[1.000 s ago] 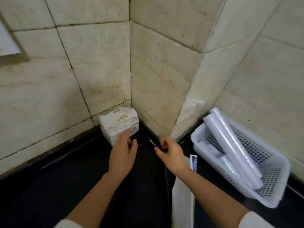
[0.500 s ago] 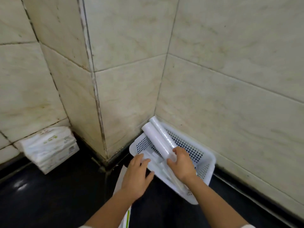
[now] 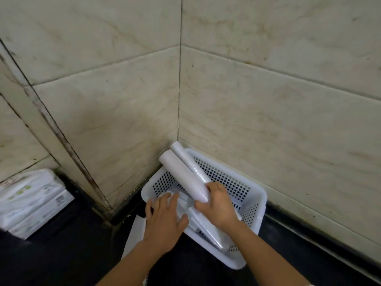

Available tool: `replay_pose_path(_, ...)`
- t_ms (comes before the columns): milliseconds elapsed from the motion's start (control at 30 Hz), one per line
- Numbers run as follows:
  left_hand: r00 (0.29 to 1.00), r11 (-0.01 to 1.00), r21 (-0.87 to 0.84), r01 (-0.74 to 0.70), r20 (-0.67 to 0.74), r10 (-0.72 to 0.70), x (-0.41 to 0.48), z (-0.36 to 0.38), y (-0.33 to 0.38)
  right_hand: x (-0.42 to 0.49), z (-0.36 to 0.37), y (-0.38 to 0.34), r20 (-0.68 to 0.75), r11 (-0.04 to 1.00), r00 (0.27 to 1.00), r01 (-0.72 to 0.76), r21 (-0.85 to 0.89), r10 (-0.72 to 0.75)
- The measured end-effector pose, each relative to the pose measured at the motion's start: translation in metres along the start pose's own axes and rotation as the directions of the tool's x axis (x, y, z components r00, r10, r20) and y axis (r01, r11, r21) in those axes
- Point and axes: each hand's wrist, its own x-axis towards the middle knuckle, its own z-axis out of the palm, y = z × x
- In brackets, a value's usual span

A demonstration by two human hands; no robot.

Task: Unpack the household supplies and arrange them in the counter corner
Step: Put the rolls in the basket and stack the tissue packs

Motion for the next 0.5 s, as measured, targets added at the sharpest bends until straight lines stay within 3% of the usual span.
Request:
replay_pose_path(167,0.996,0.996,-0.052,-0.066,-0.058,0.063,0.033,-0.003,0.012,0.011,-0.049,-0.005,-0.035,0.982,0.999,0.031,0.185,-0.025)
replay_pose_path(300,0.970,0.967,0.074,-0.243,0.008,0.243,0.071,-0.001,0.025,0.032,-0.074,-0.005,-0.138,0.995,0.990,0.034,0.097,-0.021)
replay_pose_path(400,0.950,0.936,0.164,-0.312,0.061,0.306,0.092,-0.003,0.027,0.043,-0.070,0.000,-0.104,1.000,0.994,0.018,0.018,-0.016)
replay_pose_path(500,0.925,0.895,0.262,-0.360,-0.026,0.379,0.099,-0.012,0.029,0.048,-0.053,0.006,-0.050,0.999,0.999,0.006,-0.045,-0.008)
